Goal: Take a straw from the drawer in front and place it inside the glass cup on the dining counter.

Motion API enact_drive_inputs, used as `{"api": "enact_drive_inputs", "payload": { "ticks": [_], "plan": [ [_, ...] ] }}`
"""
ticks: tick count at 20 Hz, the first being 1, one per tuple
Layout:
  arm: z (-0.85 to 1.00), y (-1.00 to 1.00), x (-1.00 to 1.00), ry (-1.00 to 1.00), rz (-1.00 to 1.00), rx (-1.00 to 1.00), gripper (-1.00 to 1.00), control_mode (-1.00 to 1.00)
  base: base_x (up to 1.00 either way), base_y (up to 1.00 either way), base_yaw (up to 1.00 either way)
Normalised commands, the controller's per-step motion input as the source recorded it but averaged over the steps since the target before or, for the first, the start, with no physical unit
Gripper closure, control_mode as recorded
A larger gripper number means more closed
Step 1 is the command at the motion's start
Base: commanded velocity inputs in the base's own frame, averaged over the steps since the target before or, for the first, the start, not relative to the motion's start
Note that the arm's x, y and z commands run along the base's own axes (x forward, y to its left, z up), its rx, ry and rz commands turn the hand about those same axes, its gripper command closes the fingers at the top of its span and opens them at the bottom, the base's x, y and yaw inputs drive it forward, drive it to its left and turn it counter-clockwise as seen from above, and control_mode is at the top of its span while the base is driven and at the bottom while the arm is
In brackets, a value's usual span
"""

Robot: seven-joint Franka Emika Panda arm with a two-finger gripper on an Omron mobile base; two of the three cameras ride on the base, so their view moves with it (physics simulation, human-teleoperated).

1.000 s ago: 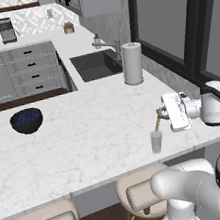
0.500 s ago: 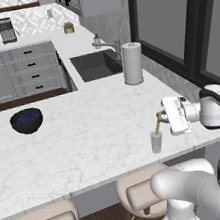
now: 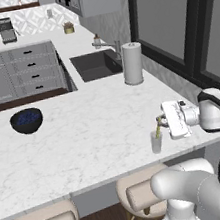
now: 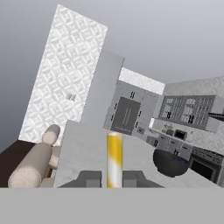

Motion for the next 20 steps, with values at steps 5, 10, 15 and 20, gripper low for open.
{"api": "enact_drive_inputs", "payload": {
  "ticks": [5, 10, 15, 20],
  "plan": [
    [-0.17, 0.0, 0.07, 0.0, 0.0, -0.01, 1.0, -1.0, 0.0, 0.0, 0.0],
    [-0.12, 0.02, 0.1, 0.01, 0.0, 0.0, 1.0, -1.0, 0.0, 0.0, 0.0],
    [-0.18, 0.05, 0.07, 0.02, 0.0, -0.02, 1.0, -1.0, 0.0, 0.0, 0.0],
    [-0.22, 0.03, 0.04, 0.01, 0.0, -0.03, 1.0, -1.0, 0.0, 0.0, 0.0]
  ]
}}
